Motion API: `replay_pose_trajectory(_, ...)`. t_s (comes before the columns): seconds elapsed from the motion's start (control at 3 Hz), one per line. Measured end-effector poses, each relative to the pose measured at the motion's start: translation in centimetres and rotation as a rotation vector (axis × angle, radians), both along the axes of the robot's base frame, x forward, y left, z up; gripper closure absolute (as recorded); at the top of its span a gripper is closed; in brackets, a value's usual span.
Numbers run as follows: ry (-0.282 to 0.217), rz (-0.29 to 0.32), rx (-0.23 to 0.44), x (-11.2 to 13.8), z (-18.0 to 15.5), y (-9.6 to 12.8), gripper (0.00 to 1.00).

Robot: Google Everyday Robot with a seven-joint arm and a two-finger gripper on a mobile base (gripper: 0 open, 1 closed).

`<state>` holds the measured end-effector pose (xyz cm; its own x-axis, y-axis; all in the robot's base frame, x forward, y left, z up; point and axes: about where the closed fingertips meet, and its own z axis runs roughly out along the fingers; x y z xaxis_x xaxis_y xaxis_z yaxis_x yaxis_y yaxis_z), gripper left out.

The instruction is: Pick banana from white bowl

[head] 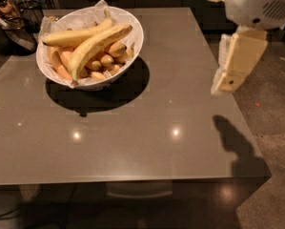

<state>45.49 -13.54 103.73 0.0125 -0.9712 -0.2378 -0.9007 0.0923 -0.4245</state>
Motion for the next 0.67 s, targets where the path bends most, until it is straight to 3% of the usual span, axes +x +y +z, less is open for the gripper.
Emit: replay_pose_trajectory(0.67,-0.068,0.155,0.034,3.7,2.9,6.3,0.00)
